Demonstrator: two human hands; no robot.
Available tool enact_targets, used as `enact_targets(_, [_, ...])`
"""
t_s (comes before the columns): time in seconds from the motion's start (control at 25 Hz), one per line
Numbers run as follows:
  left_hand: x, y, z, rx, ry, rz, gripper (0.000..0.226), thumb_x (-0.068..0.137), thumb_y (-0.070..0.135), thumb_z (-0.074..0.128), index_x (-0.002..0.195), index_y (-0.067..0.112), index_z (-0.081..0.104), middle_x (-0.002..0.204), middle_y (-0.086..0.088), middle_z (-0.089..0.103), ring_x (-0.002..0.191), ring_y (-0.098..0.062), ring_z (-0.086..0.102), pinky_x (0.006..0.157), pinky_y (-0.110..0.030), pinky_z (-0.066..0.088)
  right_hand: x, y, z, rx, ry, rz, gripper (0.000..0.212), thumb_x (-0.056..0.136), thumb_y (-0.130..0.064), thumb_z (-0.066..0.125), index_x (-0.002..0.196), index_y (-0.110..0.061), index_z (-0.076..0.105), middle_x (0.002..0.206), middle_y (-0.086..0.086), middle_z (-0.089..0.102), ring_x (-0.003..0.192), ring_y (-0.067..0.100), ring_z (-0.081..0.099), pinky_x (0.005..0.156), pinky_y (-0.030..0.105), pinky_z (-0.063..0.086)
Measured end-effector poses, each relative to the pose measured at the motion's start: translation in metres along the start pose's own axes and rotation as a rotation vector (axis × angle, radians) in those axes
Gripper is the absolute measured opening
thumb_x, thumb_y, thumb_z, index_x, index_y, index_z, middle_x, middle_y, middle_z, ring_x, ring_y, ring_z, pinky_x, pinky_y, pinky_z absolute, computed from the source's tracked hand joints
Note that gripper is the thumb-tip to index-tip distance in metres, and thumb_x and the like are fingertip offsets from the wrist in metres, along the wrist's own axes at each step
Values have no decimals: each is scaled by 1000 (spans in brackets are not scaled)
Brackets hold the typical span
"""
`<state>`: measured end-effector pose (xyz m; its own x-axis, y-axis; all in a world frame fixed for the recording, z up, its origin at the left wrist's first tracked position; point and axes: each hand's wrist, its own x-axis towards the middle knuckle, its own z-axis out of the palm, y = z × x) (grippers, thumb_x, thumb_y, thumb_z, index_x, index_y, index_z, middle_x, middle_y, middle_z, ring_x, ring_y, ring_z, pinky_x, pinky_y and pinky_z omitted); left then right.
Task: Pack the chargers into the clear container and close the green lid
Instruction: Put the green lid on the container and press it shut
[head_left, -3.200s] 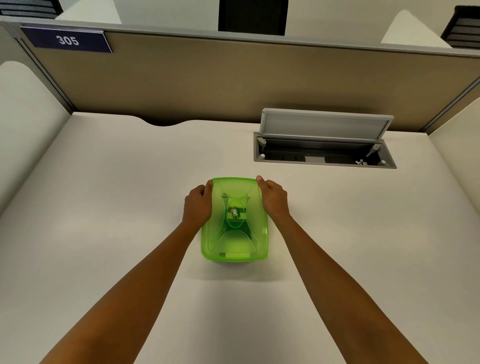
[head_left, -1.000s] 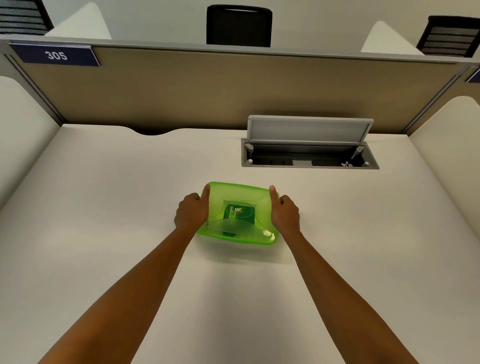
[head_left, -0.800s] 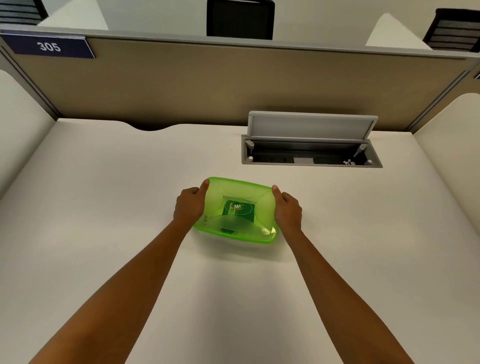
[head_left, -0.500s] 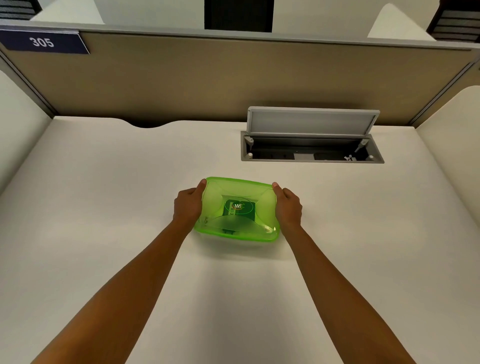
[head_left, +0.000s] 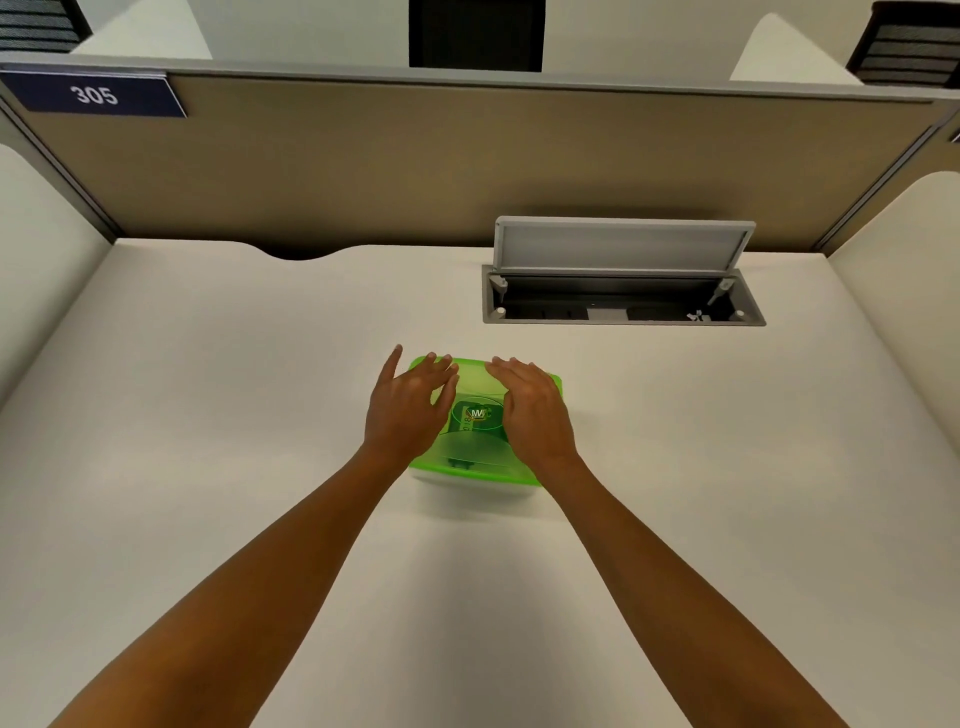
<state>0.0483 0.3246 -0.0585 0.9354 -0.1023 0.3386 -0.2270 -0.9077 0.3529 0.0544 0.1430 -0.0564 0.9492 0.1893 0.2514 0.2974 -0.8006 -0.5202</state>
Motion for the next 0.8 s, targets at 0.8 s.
enact_targets(0.8, [-28,11,-6,-554,193,-823,46,92,43,61,124,10,68,118,-6,72,111,-23,64,98,-30,44,-24,12,-11,561,213,640,50,91,-39,63,133,-14,52,131,5,60,122,20,54,98,30,45])
